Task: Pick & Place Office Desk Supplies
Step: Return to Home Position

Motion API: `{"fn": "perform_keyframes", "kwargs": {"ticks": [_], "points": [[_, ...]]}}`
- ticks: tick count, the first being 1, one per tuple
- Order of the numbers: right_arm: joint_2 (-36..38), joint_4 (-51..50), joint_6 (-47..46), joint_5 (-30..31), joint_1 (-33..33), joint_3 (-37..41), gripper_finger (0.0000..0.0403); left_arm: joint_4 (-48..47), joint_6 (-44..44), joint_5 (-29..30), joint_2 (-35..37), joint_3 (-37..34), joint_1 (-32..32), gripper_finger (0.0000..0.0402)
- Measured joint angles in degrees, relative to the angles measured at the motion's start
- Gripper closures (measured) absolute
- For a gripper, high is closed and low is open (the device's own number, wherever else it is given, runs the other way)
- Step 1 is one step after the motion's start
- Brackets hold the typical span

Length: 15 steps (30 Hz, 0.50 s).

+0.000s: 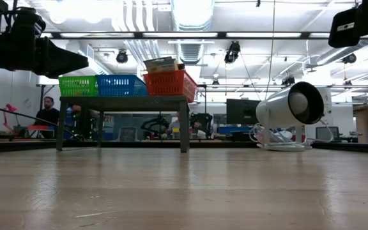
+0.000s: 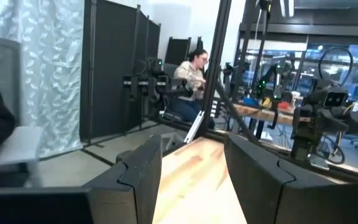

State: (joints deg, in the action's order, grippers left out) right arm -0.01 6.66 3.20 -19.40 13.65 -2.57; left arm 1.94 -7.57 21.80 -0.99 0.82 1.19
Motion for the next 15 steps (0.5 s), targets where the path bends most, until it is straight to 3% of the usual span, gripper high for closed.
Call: {"fn": "perform_keyframes", "kwargs": {"ticks": [15], "points": [[-0.25, -2.33, -3.02, -0.09, 0.04, 2.05, 0.0232, 0.01, 0.00, 0.02, 0.02, 0.00, 0.00, 0.0233]]}}
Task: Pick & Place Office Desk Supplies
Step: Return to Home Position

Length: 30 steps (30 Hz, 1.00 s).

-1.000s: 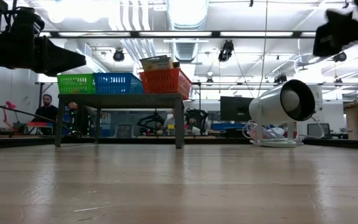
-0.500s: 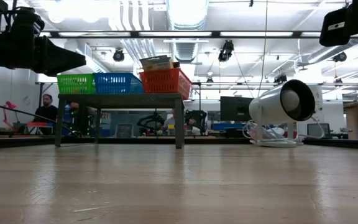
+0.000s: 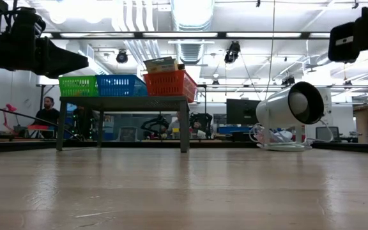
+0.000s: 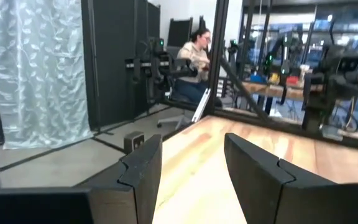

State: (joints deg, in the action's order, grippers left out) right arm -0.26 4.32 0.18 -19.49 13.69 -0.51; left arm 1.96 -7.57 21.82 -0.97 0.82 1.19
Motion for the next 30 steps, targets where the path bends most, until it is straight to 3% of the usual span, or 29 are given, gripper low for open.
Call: {"fn": "perform_keyframes", "kwargs": {"ticks": [9, 14, 18, 30], "points": [[0.26, 6.34, 3.32, -1.76, 0.04, -0.02, 0.0232, -0.01, 0.01, -0.02, 0.00, 0.00, 0.02, 0.0233], [0.16, -1.00, -1.53, -6.04, 0.86, -0.02, 0.0232, 0.00, 0.00, -0.02, 0.00, 0.00, 0.02, 0.0233], [-3.44, -0.78, 1.90, -6.13, 1.44, -0.04, 0.0232, 0.00, 0.00, -0.08, -0.04, 0.00, 0.07, 0.0233], [-3.58, 1.44, 4.35, -6.09, 1.42, -0.02, 0.0232, 0.07, 0.01, 0.00, -0.26, -0.02, 0.06, 0.0233]]}}
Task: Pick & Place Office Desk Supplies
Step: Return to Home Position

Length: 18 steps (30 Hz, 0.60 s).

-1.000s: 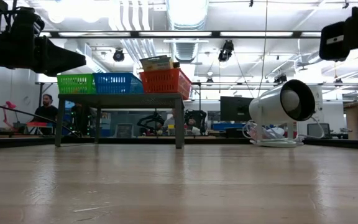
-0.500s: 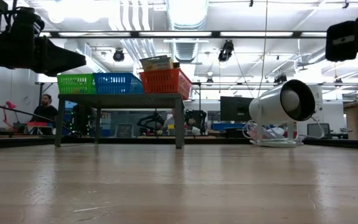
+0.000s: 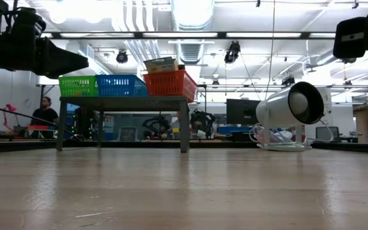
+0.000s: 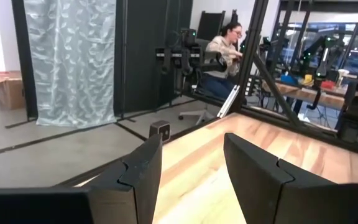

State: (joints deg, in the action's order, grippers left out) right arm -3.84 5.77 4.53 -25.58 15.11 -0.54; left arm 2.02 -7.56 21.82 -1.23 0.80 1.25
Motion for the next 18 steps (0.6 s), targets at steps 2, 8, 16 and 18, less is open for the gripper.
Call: {"fn": "perform_keyframes", "kwargs": {"ticks": [2, 8, 16, 18], "points": [[-0.04, 0.01, 0.01, 0.00, 0.00, 0.00, 0.0232, 0.00, 0.01, 0.00, 0.00, 0.00, -0.01, 0.0233], [-0.02, 0.03, 0.23, 0.00, 0.00, 0.00, 0.0232, 0.00, 0.01, 0.00, 0.00, 0.00, -0.01, 0.0233], [-0.02, 0.03, 0.42, 0.02, 0.00, 0.00, 0.0232, 0.00, 0.01, 0.00, 0.00, 0.00, -0.01, 0.0233], [-0.02, 0.03, 0.38, 0.04, 0.00, 0.00, 0.0232, 0.00, 0.01, 0.00, 0.00, 0.00, -0.01, 0.0233]]}}
